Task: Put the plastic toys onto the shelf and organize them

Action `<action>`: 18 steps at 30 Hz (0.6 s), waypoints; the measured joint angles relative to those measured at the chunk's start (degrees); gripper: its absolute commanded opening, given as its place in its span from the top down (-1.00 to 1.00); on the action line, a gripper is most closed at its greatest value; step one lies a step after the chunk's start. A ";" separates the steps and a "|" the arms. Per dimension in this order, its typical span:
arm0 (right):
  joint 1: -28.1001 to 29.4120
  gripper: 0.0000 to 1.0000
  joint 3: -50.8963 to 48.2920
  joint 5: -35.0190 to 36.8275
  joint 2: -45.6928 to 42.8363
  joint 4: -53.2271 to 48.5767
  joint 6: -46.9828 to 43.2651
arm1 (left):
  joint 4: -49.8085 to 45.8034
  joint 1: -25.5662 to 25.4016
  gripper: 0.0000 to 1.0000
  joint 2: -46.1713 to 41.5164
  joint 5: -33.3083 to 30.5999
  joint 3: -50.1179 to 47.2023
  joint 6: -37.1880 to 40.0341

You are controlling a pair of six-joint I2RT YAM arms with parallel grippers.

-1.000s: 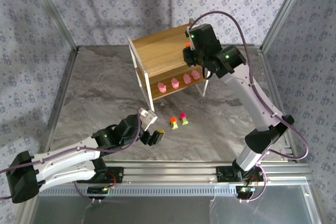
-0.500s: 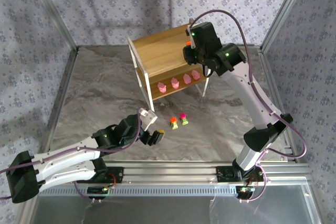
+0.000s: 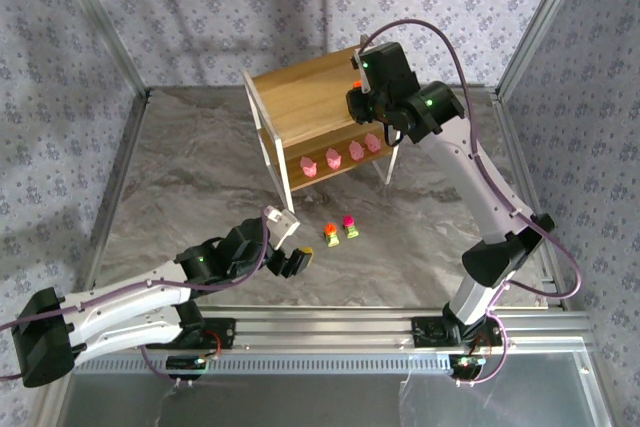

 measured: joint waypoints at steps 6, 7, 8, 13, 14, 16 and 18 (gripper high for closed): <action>0.00 0.35 0.00 0.00 0.07 0.00 -0.02 | 0.00 0.00 -0.82 0.00 0.00 0.00 0.00; 0.00 0.35 0.00 -0.02 0.07 0.00 -0.02 | 0.00 0.00 -0.82 0.00 0.00 0.00 0.00; 0.00 0.34 0.00 -0.02 0.07 0.00 -0.02 | 0.00 0.00 -0.82 0.00 0.00 0.00 0.00; 0.00 0.33 0.00 0.00 0.07 0.00 -0.02 | 0.00 0.00 -0.82 0.02 0.00 0.00 0.00; 0.00 0.32 0.00 0.00 0.07 0.00 -0.02 | 0.00 0.00 -0.82 0.00 0.02 0.00 0.00; 0.00 0.31 0.00 0.00 0.07 0.00 -0.02 | 0.00 0.00 -0.82 0.00 0.00 0.00 0.00; 0.00 0.30 0.00 0.00 0.07 0.00 -0.02 | 0.00 0.00 -0.83 0.02 0.00 0.00 0.00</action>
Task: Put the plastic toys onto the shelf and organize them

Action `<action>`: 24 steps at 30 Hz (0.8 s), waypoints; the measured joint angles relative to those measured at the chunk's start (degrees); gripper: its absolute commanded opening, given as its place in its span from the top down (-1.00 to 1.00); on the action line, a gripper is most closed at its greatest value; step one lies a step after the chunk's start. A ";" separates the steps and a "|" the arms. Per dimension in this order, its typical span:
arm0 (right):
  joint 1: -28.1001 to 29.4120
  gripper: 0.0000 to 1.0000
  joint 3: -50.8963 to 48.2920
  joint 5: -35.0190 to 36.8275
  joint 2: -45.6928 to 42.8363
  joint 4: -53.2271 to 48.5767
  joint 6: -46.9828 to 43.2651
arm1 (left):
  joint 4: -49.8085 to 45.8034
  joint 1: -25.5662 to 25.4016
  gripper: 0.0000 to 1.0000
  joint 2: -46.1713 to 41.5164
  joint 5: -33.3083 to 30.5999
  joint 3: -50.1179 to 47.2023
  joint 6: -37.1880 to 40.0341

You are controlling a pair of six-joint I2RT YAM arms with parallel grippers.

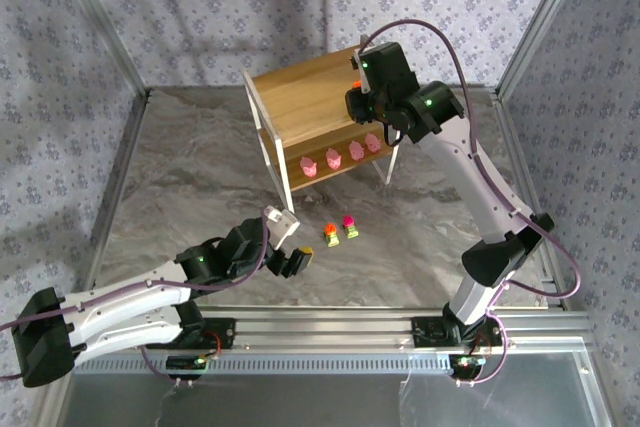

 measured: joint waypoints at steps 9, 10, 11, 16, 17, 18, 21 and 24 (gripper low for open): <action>-0.11 0.26 0.00 -0.02 0.11 0.00 0.00 | 0.00 0.00 -0.83 -0.02 0.00 0.00 0.00; -0.11 0.26 0.00 -0.02 0.13 0.00 0.00 | 0.00 0.00 -0.83 -0.02 0.00 0.00 0.00; -0.11 0.26 0.00 -0.02 0.15 0.00 0.00 | 0.00 0.00 -0.83 -0.02 0.00 0.00 0.00; -0.11 0.23 0.00 -0.04 0.44 0.04 0.00 | 0.00 0.00 -0.83 0.00 0.00 0.00 0.00; -0.11 0.22 0.00 -0.04 0.46 0.04 0.00 | 0.00 0.00 -0.83 0.00 0.00 0.00 0.00; -0.11 0.21 0.00 -0.04 0.46 0.04 -0.02 | 0.00 0.00 -0.83 -0.02 0.00 0.00 0.00; -0.11 0.18 0.00 -0.04 0.48 0.02 -0.02 | 0.00 0.00 -0.83 -0.02 0.00 0.00 0.00; -0.11 0.15 0.00 -0.04 0.52 0.02 -0.04 | 0.00 0.00 -0.83 -0.02 0.02 0.00 0.00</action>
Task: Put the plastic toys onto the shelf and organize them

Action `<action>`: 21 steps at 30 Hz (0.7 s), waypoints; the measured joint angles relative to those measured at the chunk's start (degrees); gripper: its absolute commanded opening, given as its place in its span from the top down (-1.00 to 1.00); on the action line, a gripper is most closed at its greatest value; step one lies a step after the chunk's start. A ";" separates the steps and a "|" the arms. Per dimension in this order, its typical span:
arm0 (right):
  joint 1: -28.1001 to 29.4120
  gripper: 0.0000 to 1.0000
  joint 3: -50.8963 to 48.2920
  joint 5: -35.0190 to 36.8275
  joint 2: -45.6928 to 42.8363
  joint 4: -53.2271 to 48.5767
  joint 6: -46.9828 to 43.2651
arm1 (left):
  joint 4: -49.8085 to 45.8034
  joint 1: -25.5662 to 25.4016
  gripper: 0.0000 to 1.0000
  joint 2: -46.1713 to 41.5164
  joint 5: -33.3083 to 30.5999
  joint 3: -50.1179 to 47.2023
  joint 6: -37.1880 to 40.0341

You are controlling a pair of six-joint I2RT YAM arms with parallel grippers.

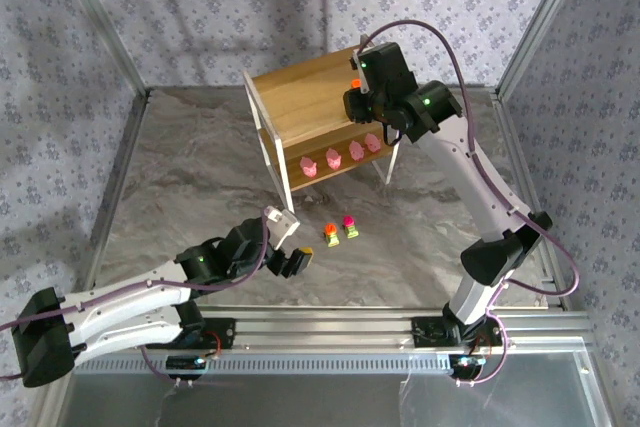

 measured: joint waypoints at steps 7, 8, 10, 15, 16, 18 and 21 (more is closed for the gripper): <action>0.00 0.15 0.02 -0.02 0.00 0.00 0.00 | -0.02 0.00 -0.83 0.00 -0.02 0.00 0.00; 0.00 0.15 0.11 -0.02 0.00 -0.02 0.00 | -0.02 0.00 -0.83 0.00 -0.02 0.00 0.00; 0.00 0.14 0.31 -0.17 0.00 -0.07 0.00 | 0.00 0.00 -0.83 0.00 -0.02 0.00 0.00; 0.00 0.14 0.66 -0.17 -0.02 -0.13 0.00 | -0.02 0.00 -0.83 0.00 -0.02 0.00 0.00; 0.00 0.14 0.70 -0.17 -0.02 -0.13 0.00 | -0.02 0.00 -0.83 0.00 -0.02 0.00 0.00; 0.00 0.14 0.70 -0.17 -0.02 -0.17 -0.13 | 0.00 0.00 -0.83 0.00 -0.02 0.00 0.00; 0.02 0.13 0.70 0.04 -0.02 -0.20 -0.20 | -0.02 0.00 -0.83 0.02 -0.02 0.00 0.00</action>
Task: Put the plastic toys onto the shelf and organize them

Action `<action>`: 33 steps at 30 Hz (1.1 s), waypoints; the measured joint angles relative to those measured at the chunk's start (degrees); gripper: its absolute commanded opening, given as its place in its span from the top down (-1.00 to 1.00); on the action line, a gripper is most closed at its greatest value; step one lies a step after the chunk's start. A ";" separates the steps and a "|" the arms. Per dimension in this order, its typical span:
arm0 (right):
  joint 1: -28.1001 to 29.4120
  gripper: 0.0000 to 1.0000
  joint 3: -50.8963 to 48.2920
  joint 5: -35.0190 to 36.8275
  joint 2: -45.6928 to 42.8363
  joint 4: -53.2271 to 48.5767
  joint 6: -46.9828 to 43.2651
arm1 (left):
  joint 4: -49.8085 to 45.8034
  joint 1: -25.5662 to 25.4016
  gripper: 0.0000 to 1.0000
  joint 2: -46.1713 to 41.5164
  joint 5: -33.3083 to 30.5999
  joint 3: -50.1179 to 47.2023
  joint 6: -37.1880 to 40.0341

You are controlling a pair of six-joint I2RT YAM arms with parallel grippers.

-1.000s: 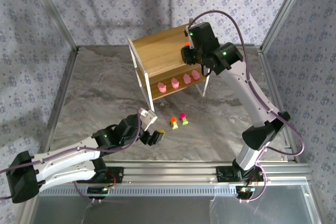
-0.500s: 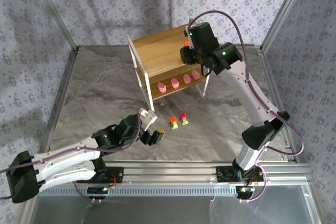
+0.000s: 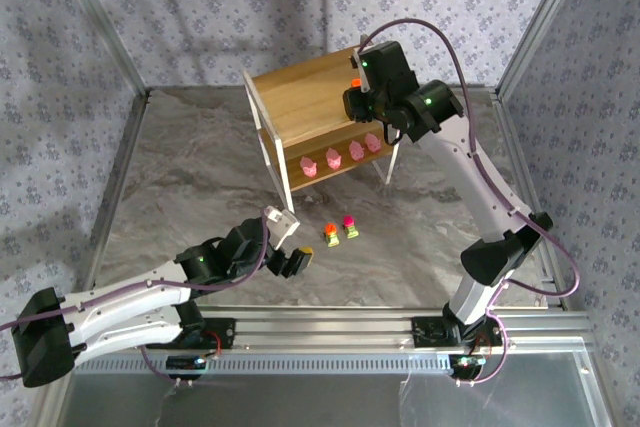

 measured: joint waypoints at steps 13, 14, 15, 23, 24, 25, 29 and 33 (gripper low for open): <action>0.66 0.13 -0.04 1.95 -3.61 -0.31 -0.44 | 0.02 0.00 -0.83 0.17 0.02 0.00 0.00; 0.83 0.13 -0.11 2.14 -4.00 -0.28 -0.44 | 0.02 0.00 -0.83 0.26 0.02 0.00 0.00; 1.07 0.13 -0.31 2.25 -4.55 -0.28 -0.44 | 0.02 0.00 -0.83 0.44 0.02 0.00 0.00; 4.33 0.11 -6.82 4.50 -10.36 -0.11 -0.37 | 0.02 0.00 -0.83 2.10 0.02 0.00 0.02; 4.96 0.10 -8.39 4.85 -11.41 -0.15 -0.35 | 0.02 0.00 -0.83 2.49 0.02 0.00 0.00; 5.57 0.10 -9.92 5.20 -12.39 -0.13 -0.22 | 0.02 0.00 -0.83 2.89 0.02 0.00 0.00; 7.93 0.09 -16.13 6.25 -16.13 0.42 0.76 | 0.00 0.00 -0.83 4.11 0.00 0.00 0.00; 10.23 0.02 -23.30 6.80 -19.85 1.44 2.64 | 0.02 0.00 -0.84 5.73 0.04 0.04 0.00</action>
